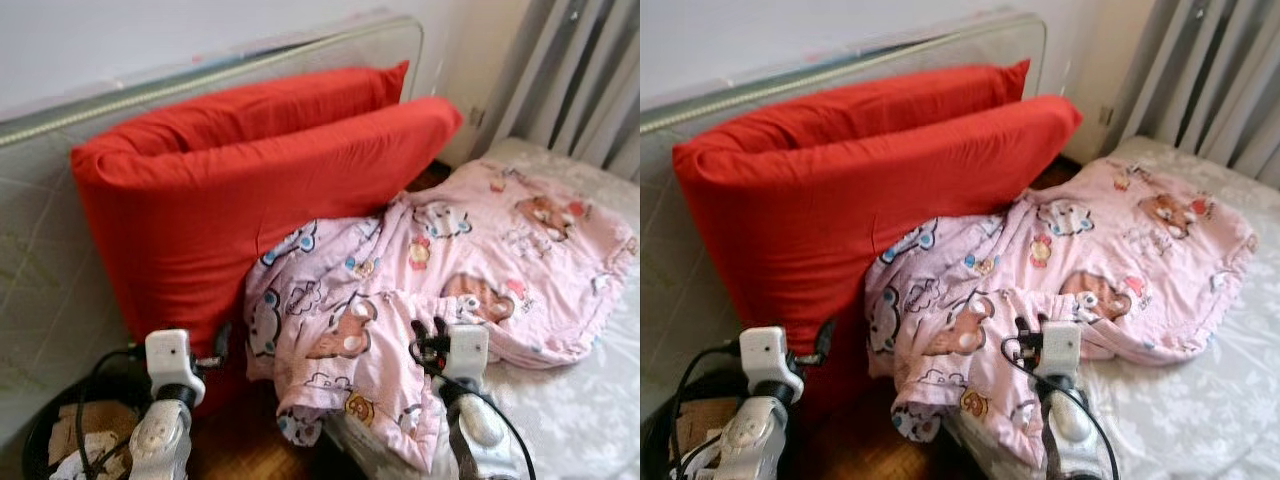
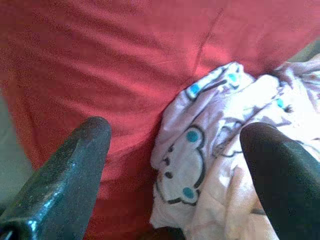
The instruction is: Clean up the room
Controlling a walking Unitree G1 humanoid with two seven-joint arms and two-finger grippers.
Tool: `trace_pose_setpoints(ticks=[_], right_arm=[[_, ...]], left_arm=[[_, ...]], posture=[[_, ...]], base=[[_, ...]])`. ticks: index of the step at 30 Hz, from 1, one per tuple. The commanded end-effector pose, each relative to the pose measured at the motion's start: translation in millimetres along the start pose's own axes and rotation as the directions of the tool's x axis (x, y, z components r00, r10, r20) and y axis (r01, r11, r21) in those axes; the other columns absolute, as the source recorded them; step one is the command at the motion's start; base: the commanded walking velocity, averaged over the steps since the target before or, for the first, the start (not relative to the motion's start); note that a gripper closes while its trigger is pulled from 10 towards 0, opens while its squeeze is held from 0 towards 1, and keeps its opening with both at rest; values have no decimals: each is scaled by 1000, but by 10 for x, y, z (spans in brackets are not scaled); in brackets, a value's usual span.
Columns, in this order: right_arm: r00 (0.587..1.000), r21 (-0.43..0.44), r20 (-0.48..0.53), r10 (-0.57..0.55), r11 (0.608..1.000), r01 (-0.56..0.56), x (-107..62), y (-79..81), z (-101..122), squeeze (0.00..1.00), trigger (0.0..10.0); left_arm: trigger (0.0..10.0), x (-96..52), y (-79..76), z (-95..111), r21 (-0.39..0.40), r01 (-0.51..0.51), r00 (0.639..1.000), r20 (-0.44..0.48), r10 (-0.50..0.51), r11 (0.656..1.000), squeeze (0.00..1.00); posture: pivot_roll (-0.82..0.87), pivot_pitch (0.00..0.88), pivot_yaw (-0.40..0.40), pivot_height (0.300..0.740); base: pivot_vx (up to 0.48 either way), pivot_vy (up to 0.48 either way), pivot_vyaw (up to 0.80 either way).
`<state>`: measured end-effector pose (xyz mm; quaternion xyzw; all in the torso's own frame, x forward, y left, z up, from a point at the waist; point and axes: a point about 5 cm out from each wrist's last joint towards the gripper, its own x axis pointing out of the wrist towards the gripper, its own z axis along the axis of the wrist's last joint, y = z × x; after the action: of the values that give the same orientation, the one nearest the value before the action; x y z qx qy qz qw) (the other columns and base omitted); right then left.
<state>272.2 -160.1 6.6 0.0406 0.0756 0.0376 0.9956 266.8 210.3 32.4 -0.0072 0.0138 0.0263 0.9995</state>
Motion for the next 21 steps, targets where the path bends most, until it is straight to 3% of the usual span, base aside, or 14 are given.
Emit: trace_pose_setpoints(ticks=[1, 9, 15, 21], right_arm=[[1000, -9, 17, -6, 1000, 6, 6, -27, 33, 0, 10000], [997, 12, -46, -55, 998, 56, -27, -8, -63, 0, 10000], [998, 3, -44, -42, 999, 42, -35, 32, -74, 0, 10000], [999, 9, -30, -28, 1000, 28, -38, 55, -62, 0, 10000]], left_arm=[[10000, -1, -27, 41, -2, 10, 1000, 20, -10, 1000, 0], [10000, -12, -21, 75, -8, 7, 1000, 21, -6, 1000, 0], [10000, 8, 11, 121, -8, 2, 1000, 27, -2, 1000, 0], [10000, 18, -33, 130, -15, 12, 1000, 23, -12, 1000, 0]], posture=[[-44, 0, -45, 740], [-42, 0, -32, 735], [-39, 0, -28, 690], [-40, 0, -28, 690]], base=[[0, 0, 0], [0, 0, 0], [0, 0, 0], [0, 0, 0]])
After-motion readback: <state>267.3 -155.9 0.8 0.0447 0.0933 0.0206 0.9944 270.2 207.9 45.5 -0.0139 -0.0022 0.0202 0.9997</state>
